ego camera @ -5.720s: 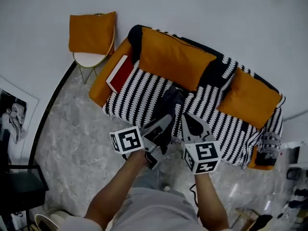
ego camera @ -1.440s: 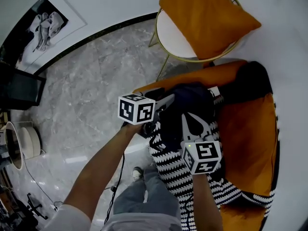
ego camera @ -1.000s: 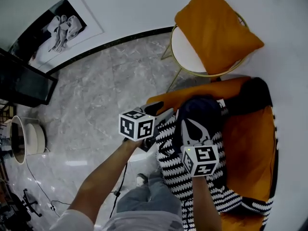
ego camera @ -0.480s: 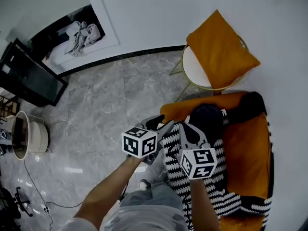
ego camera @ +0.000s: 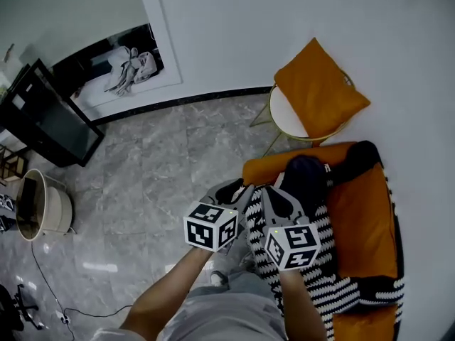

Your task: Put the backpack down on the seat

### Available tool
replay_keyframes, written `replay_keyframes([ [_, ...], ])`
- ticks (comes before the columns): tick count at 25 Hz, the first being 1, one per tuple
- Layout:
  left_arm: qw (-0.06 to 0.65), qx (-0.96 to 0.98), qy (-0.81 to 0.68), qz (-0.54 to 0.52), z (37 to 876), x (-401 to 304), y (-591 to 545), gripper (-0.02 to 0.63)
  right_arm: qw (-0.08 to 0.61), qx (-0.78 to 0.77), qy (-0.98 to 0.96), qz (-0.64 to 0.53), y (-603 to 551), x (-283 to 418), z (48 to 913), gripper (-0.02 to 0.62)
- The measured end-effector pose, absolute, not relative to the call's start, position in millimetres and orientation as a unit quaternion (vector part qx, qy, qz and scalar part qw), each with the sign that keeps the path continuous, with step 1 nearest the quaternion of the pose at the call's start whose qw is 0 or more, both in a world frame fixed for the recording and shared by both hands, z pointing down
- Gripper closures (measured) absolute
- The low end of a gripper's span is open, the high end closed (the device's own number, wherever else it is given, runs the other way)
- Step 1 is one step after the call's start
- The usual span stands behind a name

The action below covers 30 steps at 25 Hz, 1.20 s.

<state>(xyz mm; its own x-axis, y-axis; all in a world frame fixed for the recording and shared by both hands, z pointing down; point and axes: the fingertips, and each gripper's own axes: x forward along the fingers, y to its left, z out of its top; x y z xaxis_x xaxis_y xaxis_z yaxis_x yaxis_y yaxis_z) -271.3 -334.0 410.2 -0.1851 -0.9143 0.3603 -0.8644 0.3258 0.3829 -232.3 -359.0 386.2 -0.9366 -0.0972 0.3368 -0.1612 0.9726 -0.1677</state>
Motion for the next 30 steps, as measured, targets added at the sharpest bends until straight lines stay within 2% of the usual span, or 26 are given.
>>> replay_keyframes([
  [8, 0.219, 0.565, -0.796, 0.003, 377.0, -242.8, -282.4, 0.591, 0.164, 0.066, -0.983, 0.056, -308.9, -206.5, 355.4, 0.594],
  [30, 0.208, 0.566, -0.798, -0.006, 365.9, -223.7, -247.2, 0.595, 0.157, 0.067, -0.984, 0.055, -266.5, -194.4, 348.9, 0.594],
])
